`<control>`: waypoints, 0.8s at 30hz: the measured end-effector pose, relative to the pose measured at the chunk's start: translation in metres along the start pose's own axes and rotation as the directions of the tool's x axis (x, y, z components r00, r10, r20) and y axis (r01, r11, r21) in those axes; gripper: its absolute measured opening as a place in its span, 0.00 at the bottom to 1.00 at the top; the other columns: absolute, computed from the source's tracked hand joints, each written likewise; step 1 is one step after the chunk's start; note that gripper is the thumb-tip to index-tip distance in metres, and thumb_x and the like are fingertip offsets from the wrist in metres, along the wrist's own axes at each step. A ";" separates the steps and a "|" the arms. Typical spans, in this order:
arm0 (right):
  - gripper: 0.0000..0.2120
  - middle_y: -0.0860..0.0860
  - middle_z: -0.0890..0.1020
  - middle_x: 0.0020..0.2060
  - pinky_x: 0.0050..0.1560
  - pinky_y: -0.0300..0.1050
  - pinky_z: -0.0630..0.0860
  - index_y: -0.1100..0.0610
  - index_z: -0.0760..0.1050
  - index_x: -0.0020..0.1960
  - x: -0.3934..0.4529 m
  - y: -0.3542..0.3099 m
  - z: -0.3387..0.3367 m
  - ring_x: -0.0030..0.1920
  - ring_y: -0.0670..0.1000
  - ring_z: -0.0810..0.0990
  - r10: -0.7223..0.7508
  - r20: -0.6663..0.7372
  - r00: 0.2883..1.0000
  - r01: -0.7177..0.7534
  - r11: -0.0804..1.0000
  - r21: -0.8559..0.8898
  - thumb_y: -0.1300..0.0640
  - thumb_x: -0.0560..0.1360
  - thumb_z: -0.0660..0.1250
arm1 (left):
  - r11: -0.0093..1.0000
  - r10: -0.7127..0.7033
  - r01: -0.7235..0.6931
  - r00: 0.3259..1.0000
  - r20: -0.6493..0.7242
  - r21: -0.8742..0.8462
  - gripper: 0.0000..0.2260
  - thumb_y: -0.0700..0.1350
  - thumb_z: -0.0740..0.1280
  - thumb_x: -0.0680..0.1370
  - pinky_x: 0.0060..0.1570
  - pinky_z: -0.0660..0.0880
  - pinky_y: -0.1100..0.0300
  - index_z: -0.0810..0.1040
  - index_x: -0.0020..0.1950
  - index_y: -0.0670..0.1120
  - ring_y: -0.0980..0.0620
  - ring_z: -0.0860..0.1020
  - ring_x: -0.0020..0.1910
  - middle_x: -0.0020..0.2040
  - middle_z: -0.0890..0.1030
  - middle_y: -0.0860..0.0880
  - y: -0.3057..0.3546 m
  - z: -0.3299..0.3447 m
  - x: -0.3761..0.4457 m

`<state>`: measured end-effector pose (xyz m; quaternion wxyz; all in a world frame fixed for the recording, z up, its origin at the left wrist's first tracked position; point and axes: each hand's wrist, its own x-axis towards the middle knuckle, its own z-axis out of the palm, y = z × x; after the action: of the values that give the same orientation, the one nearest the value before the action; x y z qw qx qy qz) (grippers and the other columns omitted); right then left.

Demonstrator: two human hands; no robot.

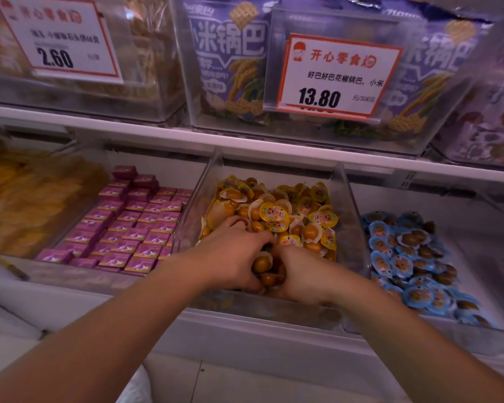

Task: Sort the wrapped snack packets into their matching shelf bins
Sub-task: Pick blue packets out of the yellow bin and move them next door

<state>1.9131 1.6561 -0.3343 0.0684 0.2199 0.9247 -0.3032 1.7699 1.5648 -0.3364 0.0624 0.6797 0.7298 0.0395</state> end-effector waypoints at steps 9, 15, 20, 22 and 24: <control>0.20 0.44 0.77 0.44 0.40 0.40 0.71 0.48 0.75 0.62 -0.011 0.005 -0.018 0.48 0.48 0.78 0.050 -0.294 0.954 -0.088 0.989 -0.118 0.50 0.71 0.73 | 0.994 -0.032 0.023 0.996 -0.087 -0.106 0.22 0.55 0.74 0.68 0.69 0.55 0.59 0.77 0.61 0.60 0.51 0.71 0.60 0.52 0.79 0.56 -0.013 -0.011 -0.002; 0.14 0.51 0.69 0.56 0.49 0.43 0.72 0.53 0.76 0.62 -0.017 0.000 -0.020 0.52 0.54 0.77 -0.015 -0.491 0.871 -0.109 0.969 -0.222 0.58 0.76 0.67 | 0.897 -0.238 0.097 0.928 -0.286 -0.430 0.10 0.50 0.76 0.71 0.56 0.76 0.58 0.80 0.50 0.59 0.55 0.80 0.50 0.45 0.82 0.57 -0.009 -0.020 -0.003; 0.05 0.48 0.81 0.48 0.39 0.38 0.78 0.47 0.78 0.51 -0.017 -0.010 -0.028 0.42 0.48 0.80 0.225 -0.638 0.736 0.055 0.920 0.387 0.56 0.77 0.66 | 0.565 -0.471 -0.034 0.806 -0.357 -0.824 0.11 0.39 0.77 0.71 0.43 0.78 0.66 0.83 0.49 0.51 0.59 0.83 0.42 0.43 0.85 0.53 -0.007 -0.033 -0.007; 0.07 0.57 0.85 0.47 0.39 0.52 0.83 0.53 0.81 0.50 -0.017 -0.019 -0.027 0.42 0.56 0.84 0.471 -0.332 0.817 0.088 0.468 0.880 0.58 0.78 0.64 | 0.394 -0.541 -0.130 0.768 -0.344 -0.910 0.11 0.36 0.77 0.70 0.44 0.79 0.65 0.83 0.50 0.46 0.57 0.84 0.43 0.42 0.86 0.51 -0.002 -0.036 -0.007; 0.13 0.63 0.84 0.47 0.36 0.52 0.81 0.60 0.81 0.55 -0.019 -0.029 -0.023 0.40 0.59 0.83 0.357 -0.010 0.934 0.012 -0.004 1.000 0.54 0.78 0.62 | 0.327 -0.563 -0.191 0.747 -0.353 -0.926 0.11 0.35 0.76 0.70 0.41 0.78 0.66 0.83 0.49 0.44 0.57 0.83 0.40 0.40 0.86 0.51 0.007 -0.034 -0.007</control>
<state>1.9175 1.6423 -0.2953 -0.1906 0.3552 0.4111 -0.8176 1.7722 1.5591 -0.3015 0.1935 0.3656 0.6259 0.6612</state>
